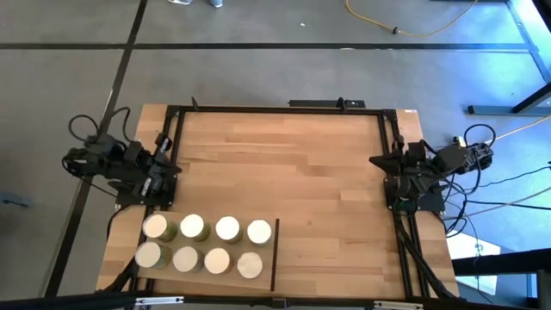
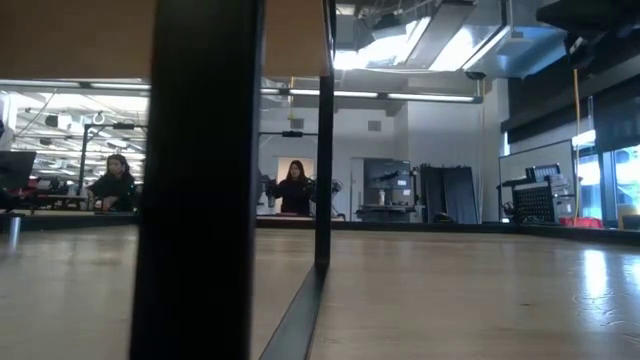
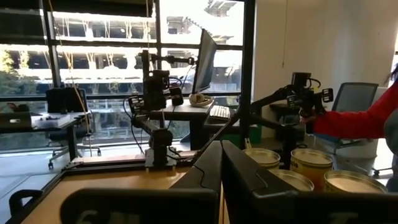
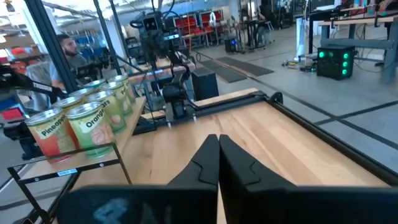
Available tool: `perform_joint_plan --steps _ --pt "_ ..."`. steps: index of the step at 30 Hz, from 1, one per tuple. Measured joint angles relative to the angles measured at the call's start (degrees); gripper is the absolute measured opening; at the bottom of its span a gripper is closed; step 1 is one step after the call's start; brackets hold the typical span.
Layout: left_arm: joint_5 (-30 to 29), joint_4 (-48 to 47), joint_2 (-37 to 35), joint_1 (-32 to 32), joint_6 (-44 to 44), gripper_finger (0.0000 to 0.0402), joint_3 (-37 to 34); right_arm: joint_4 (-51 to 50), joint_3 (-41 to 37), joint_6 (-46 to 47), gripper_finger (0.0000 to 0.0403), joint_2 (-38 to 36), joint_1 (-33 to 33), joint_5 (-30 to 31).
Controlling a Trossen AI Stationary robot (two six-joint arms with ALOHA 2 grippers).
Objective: Pick and place cans onto a shelf
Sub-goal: Return to Home Position
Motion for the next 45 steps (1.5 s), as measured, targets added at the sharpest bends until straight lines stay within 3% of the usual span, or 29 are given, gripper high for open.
perform_joint_plan --steps 11,21,29,37,45 --pt "0.0 1.7 0.0 0.0 0.1 0.0 -3.2 4.7 -6.3 -0.2 0.0 -4.6 0.0 -1.1" --pt "0.5 7.3 0.0 0.0 1.8 0.0 -10.3 17.8 -16.4 -2.2 0.0 -4.6 0.0 -4.7" --pt "1.7 12.6 0.0 0.0 1.6 0.0 -17.9 22.2 -23.5 -1.9 0.0 -4.6 0.0 -7.6" --pt "4.8 17.8 0.0 0.0 1.3 0.0 -23.3 23.6 -26.0 -2.9 0.0 -4.3 0.0 -10.7" --pt "4.0 21.1 0.0 0.0 1.6 0.0 -28.6 23.5 -26.1 -8.1 0.0 -4.1 0.0 -12.0"
